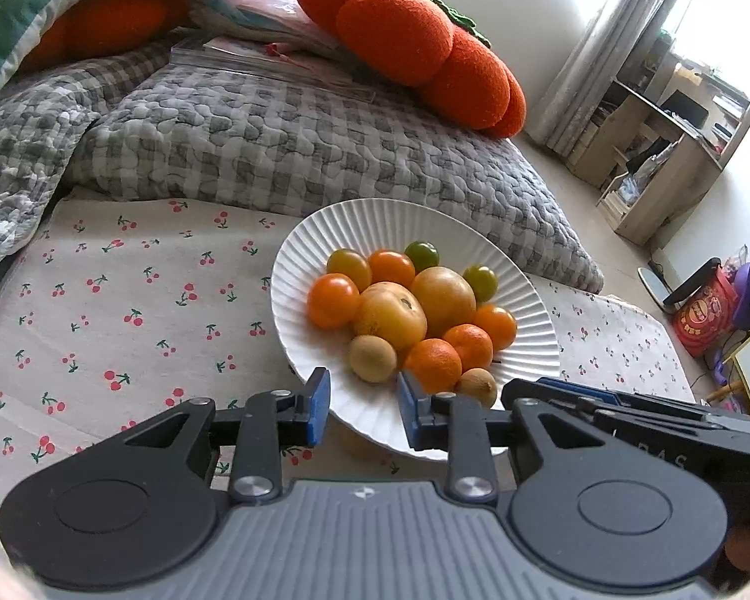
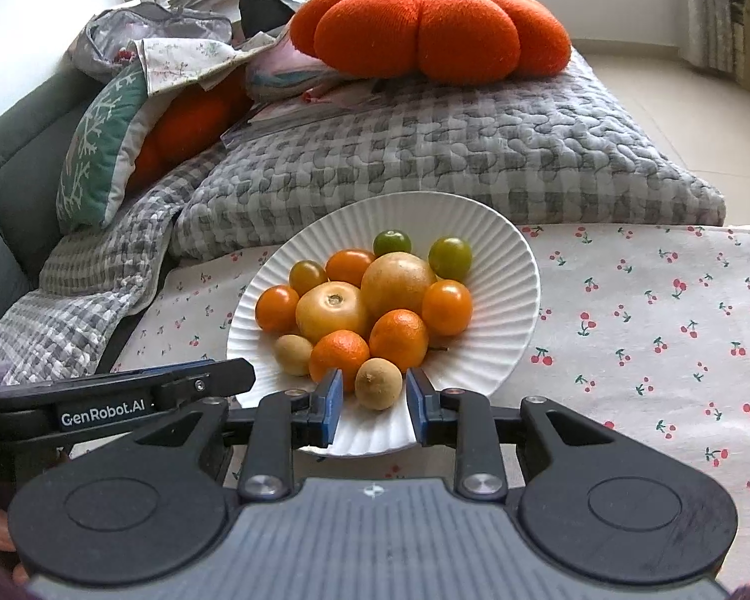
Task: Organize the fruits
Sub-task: 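Lower both small fruits into the plate and open both tools, then withdraw both open tools toward the last fruits on the cloth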
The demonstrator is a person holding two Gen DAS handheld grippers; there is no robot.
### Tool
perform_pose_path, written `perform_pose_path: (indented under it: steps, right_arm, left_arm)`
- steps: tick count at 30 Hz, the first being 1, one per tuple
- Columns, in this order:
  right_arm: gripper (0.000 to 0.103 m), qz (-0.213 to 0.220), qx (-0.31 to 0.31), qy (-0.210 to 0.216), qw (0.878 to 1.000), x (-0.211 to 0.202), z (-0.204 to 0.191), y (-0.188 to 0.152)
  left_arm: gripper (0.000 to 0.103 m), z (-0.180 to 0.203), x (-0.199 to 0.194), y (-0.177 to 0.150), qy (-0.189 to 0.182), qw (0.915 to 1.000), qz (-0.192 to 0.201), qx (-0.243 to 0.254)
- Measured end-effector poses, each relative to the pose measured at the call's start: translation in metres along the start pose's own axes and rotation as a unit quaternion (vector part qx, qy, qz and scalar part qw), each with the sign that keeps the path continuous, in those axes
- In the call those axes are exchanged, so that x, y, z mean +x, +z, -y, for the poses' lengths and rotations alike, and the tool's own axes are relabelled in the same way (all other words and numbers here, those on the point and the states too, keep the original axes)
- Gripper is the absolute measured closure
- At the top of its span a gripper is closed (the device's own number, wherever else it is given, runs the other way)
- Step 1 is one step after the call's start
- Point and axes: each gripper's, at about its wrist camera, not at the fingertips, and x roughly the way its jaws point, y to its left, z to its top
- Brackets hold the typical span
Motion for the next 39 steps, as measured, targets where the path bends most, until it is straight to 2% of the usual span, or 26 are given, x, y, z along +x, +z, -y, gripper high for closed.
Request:
perform_pose_path:
  steps: [8, 13, 26, 35, 39]
  right_arm:
    - [0.075, 0.007, -0.012, -0.004, 1.000, -0.006, -0.008, 0.000]
    - [0.070, 0.012, -0.043, -0.011, 0.999, -0.009, -0.021, -0.003]
    - [0.060, 0.011, -0.076, -0.014, 0.997, -0.020, -0.041, -0.014]
    - [0.050, 0.002, -0.111, -0.009, 0.994, -0.030, -0.055, -0.029]
    - [0.045, -0.013, -0.123, -0.016, 0.992, -0.031, -0.057, -0.038]
  left_arm:
    - [0.085, -0.006, -0.005, 0.001, 0.004, 0.9999, 0.003, -0.015]
    - [0.085, -0.006, -0.009, -0.001, 0.002, 0.9999, 0.004, -0.014]
    - [0.085, -0.019, -0.022, -0.005, 0.009, 0.9998, 0.012, -0.010]
    - [0.081, -0.022, -0.029, -0.012, 0.013, 0.9998, 0.006, 0.013]
    - [0.073, -0.024, -0.032, -0.015, 0.017, 0.9995, 0.007, 0.024]
